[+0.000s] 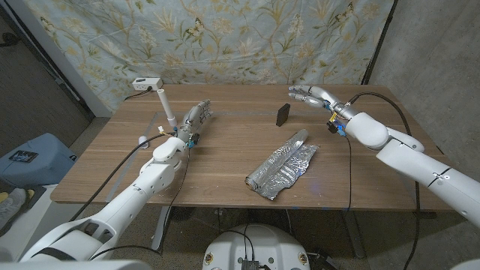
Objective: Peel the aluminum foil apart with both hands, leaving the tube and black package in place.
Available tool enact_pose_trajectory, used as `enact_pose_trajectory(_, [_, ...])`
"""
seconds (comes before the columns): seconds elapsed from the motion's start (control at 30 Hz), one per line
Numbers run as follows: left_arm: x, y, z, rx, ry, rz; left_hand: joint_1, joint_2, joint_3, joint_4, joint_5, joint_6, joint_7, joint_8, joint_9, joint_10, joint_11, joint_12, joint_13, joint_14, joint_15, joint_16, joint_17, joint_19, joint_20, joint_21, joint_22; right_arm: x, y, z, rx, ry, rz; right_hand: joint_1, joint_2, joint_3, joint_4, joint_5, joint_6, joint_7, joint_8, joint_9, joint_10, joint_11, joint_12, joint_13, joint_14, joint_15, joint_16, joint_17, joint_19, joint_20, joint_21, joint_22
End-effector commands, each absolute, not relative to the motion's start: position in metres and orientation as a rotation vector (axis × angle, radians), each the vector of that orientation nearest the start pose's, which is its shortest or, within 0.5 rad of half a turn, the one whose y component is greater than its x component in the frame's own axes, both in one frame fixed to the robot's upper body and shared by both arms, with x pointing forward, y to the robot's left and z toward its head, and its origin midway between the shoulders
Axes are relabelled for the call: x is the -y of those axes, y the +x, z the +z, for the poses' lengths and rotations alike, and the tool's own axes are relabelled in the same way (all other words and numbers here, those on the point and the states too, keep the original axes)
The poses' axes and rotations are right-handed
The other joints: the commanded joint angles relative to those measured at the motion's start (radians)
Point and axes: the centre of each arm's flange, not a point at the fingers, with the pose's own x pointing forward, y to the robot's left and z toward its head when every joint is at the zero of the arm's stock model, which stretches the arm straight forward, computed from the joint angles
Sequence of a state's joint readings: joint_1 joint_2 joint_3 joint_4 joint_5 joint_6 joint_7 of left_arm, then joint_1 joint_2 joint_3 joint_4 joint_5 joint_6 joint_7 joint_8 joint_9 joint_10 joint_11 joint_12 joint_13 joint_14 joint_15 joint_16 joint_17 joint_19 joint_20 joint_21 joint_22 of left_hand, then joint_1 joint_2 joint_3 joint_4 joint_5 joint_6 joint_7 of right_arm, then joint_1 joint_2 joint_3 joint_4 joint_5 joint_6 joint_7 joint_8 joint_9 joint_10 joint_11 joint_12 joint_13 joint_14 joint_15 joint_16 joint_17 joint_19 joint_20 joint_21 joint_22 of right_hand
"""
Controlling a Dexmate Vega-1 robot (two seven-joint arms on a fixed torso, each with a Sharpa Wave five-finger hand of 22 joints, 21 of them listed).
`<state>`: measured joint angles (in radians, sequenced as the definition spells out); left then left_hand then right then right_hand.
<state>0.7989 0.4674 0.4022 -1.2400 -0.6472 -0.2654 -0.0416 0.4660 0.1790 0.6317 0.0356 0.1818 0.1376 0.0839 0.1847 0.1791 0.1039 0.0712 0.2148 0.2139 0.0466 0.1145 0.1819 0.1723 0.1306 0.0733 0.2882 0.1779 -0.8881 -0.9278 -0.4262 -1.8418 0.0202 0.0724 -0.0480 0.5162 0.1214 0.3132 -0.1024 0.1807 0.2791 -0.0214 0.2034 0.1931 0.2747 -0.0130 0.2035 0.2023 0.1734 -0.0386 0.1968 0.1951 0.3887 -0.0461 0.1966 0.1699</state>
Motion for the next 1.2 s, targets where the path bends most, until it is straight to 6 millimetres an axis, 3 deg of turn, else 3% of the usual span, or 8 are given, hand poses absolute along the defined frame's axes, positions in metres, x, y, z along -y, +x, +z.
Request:
enact_pose_trajectory(0.03, [-0.268,0.669,-0.036,0.540,-0.055,-0.230,0.012,0.000,0.004,-0.010,0.006,0.007,0.007,0.006,0.006,0.010,0.004,0.006,-0.001,0.008,0.000,0.004,0.000,0.011,0.001,0.000,0.003,0.244,0.536,0.052,0.796,-1.157,0.191,0.020,-0.003,0.002,-0.014,-0.001,0.009,0.007,0.004,0.004,0.011,0.007,0.006,0.005,0.015,-0.021,0.010,0.001,0.013,0.001,0.003,0.002])
enact_pose_trajectory(1.2, [-0.263,0.671,-0.044,0.512,-0.056,-0.219,0.013,0.004,0.010,-0.017,0.007,0.017,0.010,0.008,0.007,0.020,0.004,0.009,-0.003,0.018,0.001,0.006,0.004,0.019,0.002,-0.005,0.003,0.224,0.514,0.052,0.930,-1.594,0.294,0.075,-0.067,-0.007,-0.071,0.000,0.036,0.000,0.010,0.004,0.053,-0.014,0.012,0.004,0.070,-0.044,0.022,-0.005,0.056,0.018,0.009,0.001])
